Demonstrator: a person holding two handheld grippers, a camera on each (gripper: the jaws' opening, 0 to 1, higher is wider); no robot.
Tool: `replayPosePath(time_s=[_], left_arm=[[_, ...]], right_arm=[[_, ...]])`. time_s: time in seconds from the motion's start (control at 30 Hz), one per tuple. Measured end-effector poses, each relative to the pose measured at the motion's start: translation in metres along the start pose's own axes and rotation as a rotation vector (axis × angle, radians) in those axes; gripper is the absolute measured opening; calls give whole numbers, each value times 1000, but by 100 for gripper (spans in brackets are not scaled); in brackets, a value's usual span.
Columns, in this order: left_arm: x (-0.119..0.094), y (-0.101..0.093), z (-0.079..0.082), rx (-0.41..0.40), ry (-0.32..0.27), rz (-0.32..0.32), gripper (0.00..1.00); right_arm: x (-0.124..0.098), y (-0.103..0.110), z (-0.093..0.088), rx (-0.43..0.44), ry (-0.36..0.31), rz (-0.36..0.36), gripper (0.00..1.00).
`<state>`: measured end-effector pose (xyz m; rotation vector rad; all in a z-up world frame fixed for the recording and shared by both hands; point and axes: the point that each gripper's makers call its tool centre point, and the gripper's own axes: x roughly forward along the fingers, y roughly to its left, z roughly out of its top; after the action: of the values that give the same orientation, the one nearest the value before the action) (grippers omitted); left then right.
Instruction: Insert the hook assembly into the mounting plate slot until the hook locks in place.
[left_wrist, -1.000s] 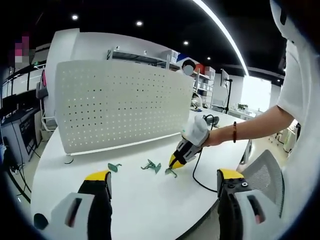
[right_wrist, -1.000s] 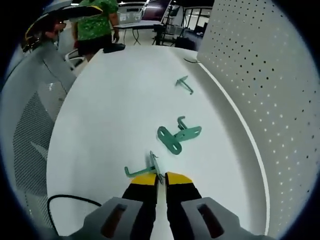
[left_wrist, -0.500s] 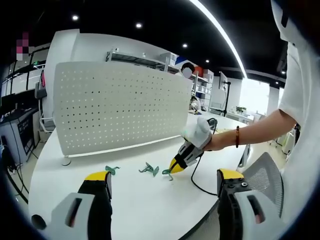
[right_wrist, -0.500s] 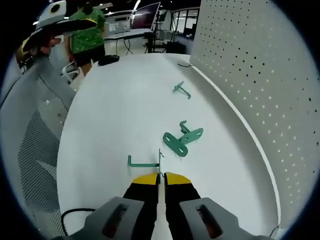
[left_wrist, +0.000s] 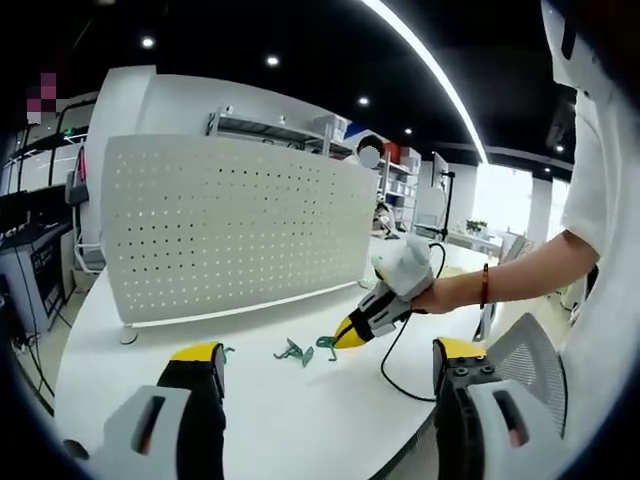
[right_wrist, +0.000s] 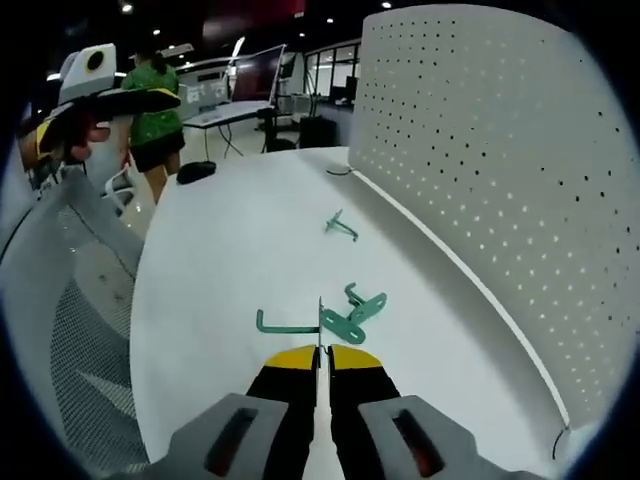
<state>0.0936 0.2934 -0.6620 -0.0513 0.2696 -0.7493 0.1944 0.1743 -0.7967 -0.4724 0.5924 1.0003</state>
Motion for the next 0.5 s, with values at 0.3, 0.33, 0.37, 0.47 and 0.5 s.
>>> replayPosePath(time_s=[0.3, 0.33, 0.37, 0.47, 0.5], left_arm=[[2, -6, 5, -23, -33, -30, 86], [2, -6, 7, -26, -42, -33, 86], [2, -6, 7, -27, -45, -33, 85], [2, -6, 10, -28, -56, -41, 85], [2, -6, 10, -29, -58, -42, 84]], right_arm=[[-11, 12, 29, -18, -65, -36, 2], [-13, 14, 33, -18, -76, -40, 2], [-14, 15, 35, -17, -83, -44, 2], [-18, 17, 40, -12, -97, -60, 2], [-19, 18, 42, -10, -101, -62, 2]])
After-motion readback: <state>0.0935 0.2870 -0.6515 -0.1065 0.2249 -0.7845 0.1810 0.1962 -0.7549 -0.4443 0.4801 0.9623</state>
